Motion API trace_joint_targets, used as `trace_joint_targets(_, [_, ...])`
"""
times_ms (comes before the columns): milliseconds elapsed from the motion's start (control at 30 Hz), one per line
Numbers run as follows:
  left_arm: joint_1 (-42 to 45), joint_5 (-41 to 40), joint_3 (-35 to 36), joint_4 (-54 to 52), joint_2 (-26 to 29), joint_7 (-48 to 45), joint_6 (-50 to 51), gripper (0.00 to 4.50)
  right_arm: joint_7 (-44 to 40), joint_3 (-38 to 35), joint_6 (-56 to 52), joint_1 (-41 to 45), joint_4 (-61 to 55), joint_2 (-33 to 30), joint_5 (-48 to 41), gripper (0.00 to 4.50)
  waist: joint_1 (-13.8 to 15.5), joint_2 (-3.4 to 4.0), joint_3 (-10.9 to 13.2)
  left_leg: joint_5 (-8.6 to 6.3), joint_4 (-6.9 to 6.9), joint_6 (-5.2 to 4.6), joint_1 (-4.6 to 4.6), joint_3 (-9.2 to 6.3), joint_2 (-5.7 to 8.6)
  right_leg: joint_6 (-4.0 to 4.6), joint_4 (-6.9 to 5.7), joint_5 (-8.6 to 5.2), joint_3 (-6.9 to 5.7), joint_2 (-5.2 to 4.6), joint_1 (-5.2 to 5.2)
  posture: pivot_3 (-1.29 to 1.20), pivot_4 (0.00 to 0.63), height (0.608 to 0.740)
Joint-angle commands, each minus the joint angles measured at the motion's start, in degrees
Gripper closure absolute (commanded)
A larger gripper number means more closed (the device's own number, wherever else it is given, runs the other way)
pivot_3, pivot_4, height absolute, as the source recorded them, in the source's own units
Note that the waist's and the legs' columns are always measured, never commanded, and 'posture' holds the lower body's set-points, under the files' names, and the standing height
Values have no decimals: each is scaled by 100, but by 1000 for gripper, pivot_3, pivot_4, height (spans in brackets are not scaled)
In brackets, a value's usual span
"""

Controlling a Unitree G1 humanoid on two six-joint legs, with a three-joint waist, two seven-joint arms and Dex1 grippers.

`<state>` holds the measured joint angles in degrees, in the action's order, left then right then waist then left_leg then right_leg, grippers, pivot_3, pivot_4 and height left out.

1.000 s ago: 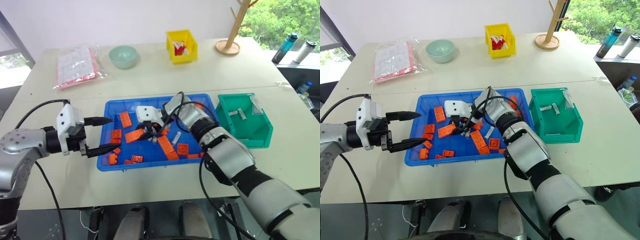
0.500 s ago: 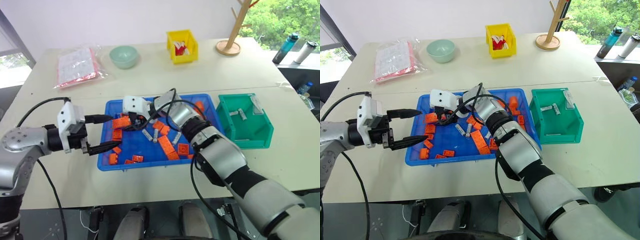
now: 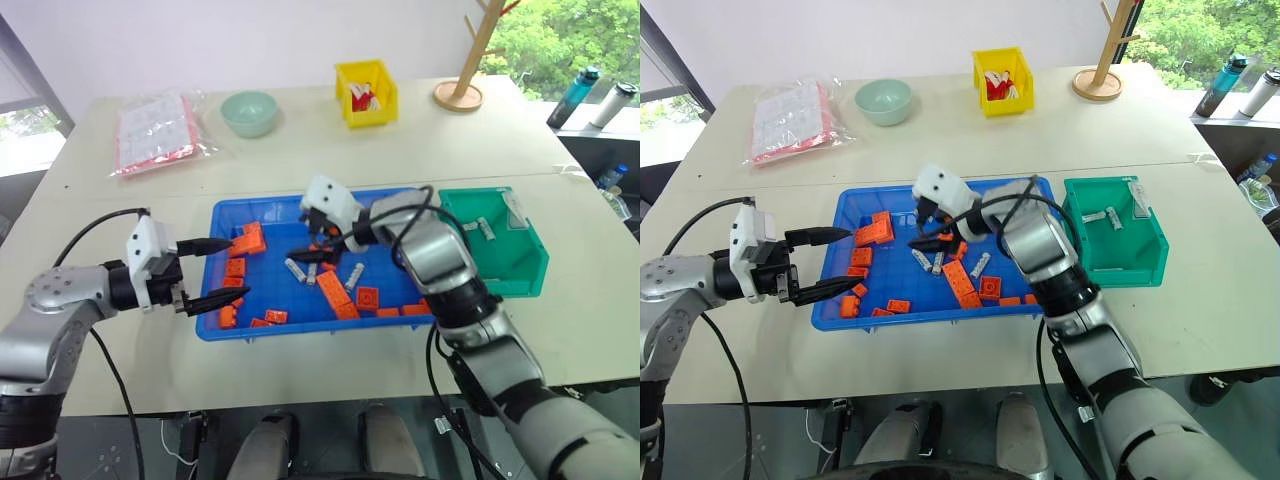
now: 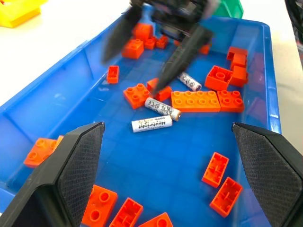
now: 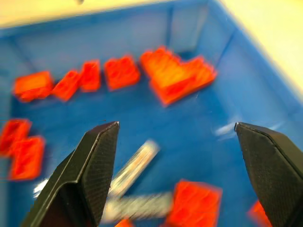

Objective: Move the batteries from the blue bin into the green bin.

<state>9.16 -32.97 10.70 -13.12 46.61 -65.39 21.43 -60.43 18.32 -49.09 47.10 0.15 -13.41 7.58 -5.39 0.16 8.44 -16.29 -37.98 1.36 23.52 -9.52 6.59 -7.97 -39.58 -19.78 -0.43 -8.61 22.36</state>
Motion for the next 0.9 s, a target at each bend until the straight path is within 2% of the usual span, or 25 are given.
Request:
trace_joint_targets(33, [343, 47, -85, 155, -25, -116, -185, 0, 315, 154, -429, -74, -397, 83, -193, 504, 5, 0, 0, 0, 1, 0, 2, 1, 0, 0, 1, 0, 0, 0, 0, 0, 150, 719])
trace_joint_targets(233, [504, 142, -195, 319, -43, -235, -305, 0, 619, 414, -561, -233, -339, 160, -427, 504, 3, -2, -1, 0, -2, 0, 2, 3, 0, 0, 1, 0, 0, -1, 1, 0, 150, 719])
trace_joint_targets(467, [525, 110, -175, 260, -7, -226, -274, 0, 792, 756, -230, -364, 64, 38, -513, 504, 5, -2, -1, 0, -1, 0, 2, 2, 1, 0, 2, 0, 0, 0, 0, 0, 150, 719])
trace_joint_targets(567, [502, 105, -139, 259, 14, -226, -277, 0, 809, 863, -93, -385, 193, 2, -548, 1281, 4, -4, -2, 0, -1, 0, 2, 3, 1, 0, 2, 0, 0, 0, 0, 0, 150, 719])
trace_joint_targets(767, [498, 100, -137, 240, -3, -187, -268, 0, 947, 949, 163, -312, 448, 83, -534, 4336, 1, -6, -4, 0, -1, 0, 2, 3, 0, 0, 2, 0, 0, 1, 0, 0, 150, 719])
trace_joint_targets(900, [502, 119, -165, 292, -26, -216, -317, 0, 968, 744, -135, -226, 150, 108, -726, 4418, 3, -6, -4, 0, -1, 0, 2, 2, 0, 0, 2, 0, 0, 1, -1, 0, 150, 719])
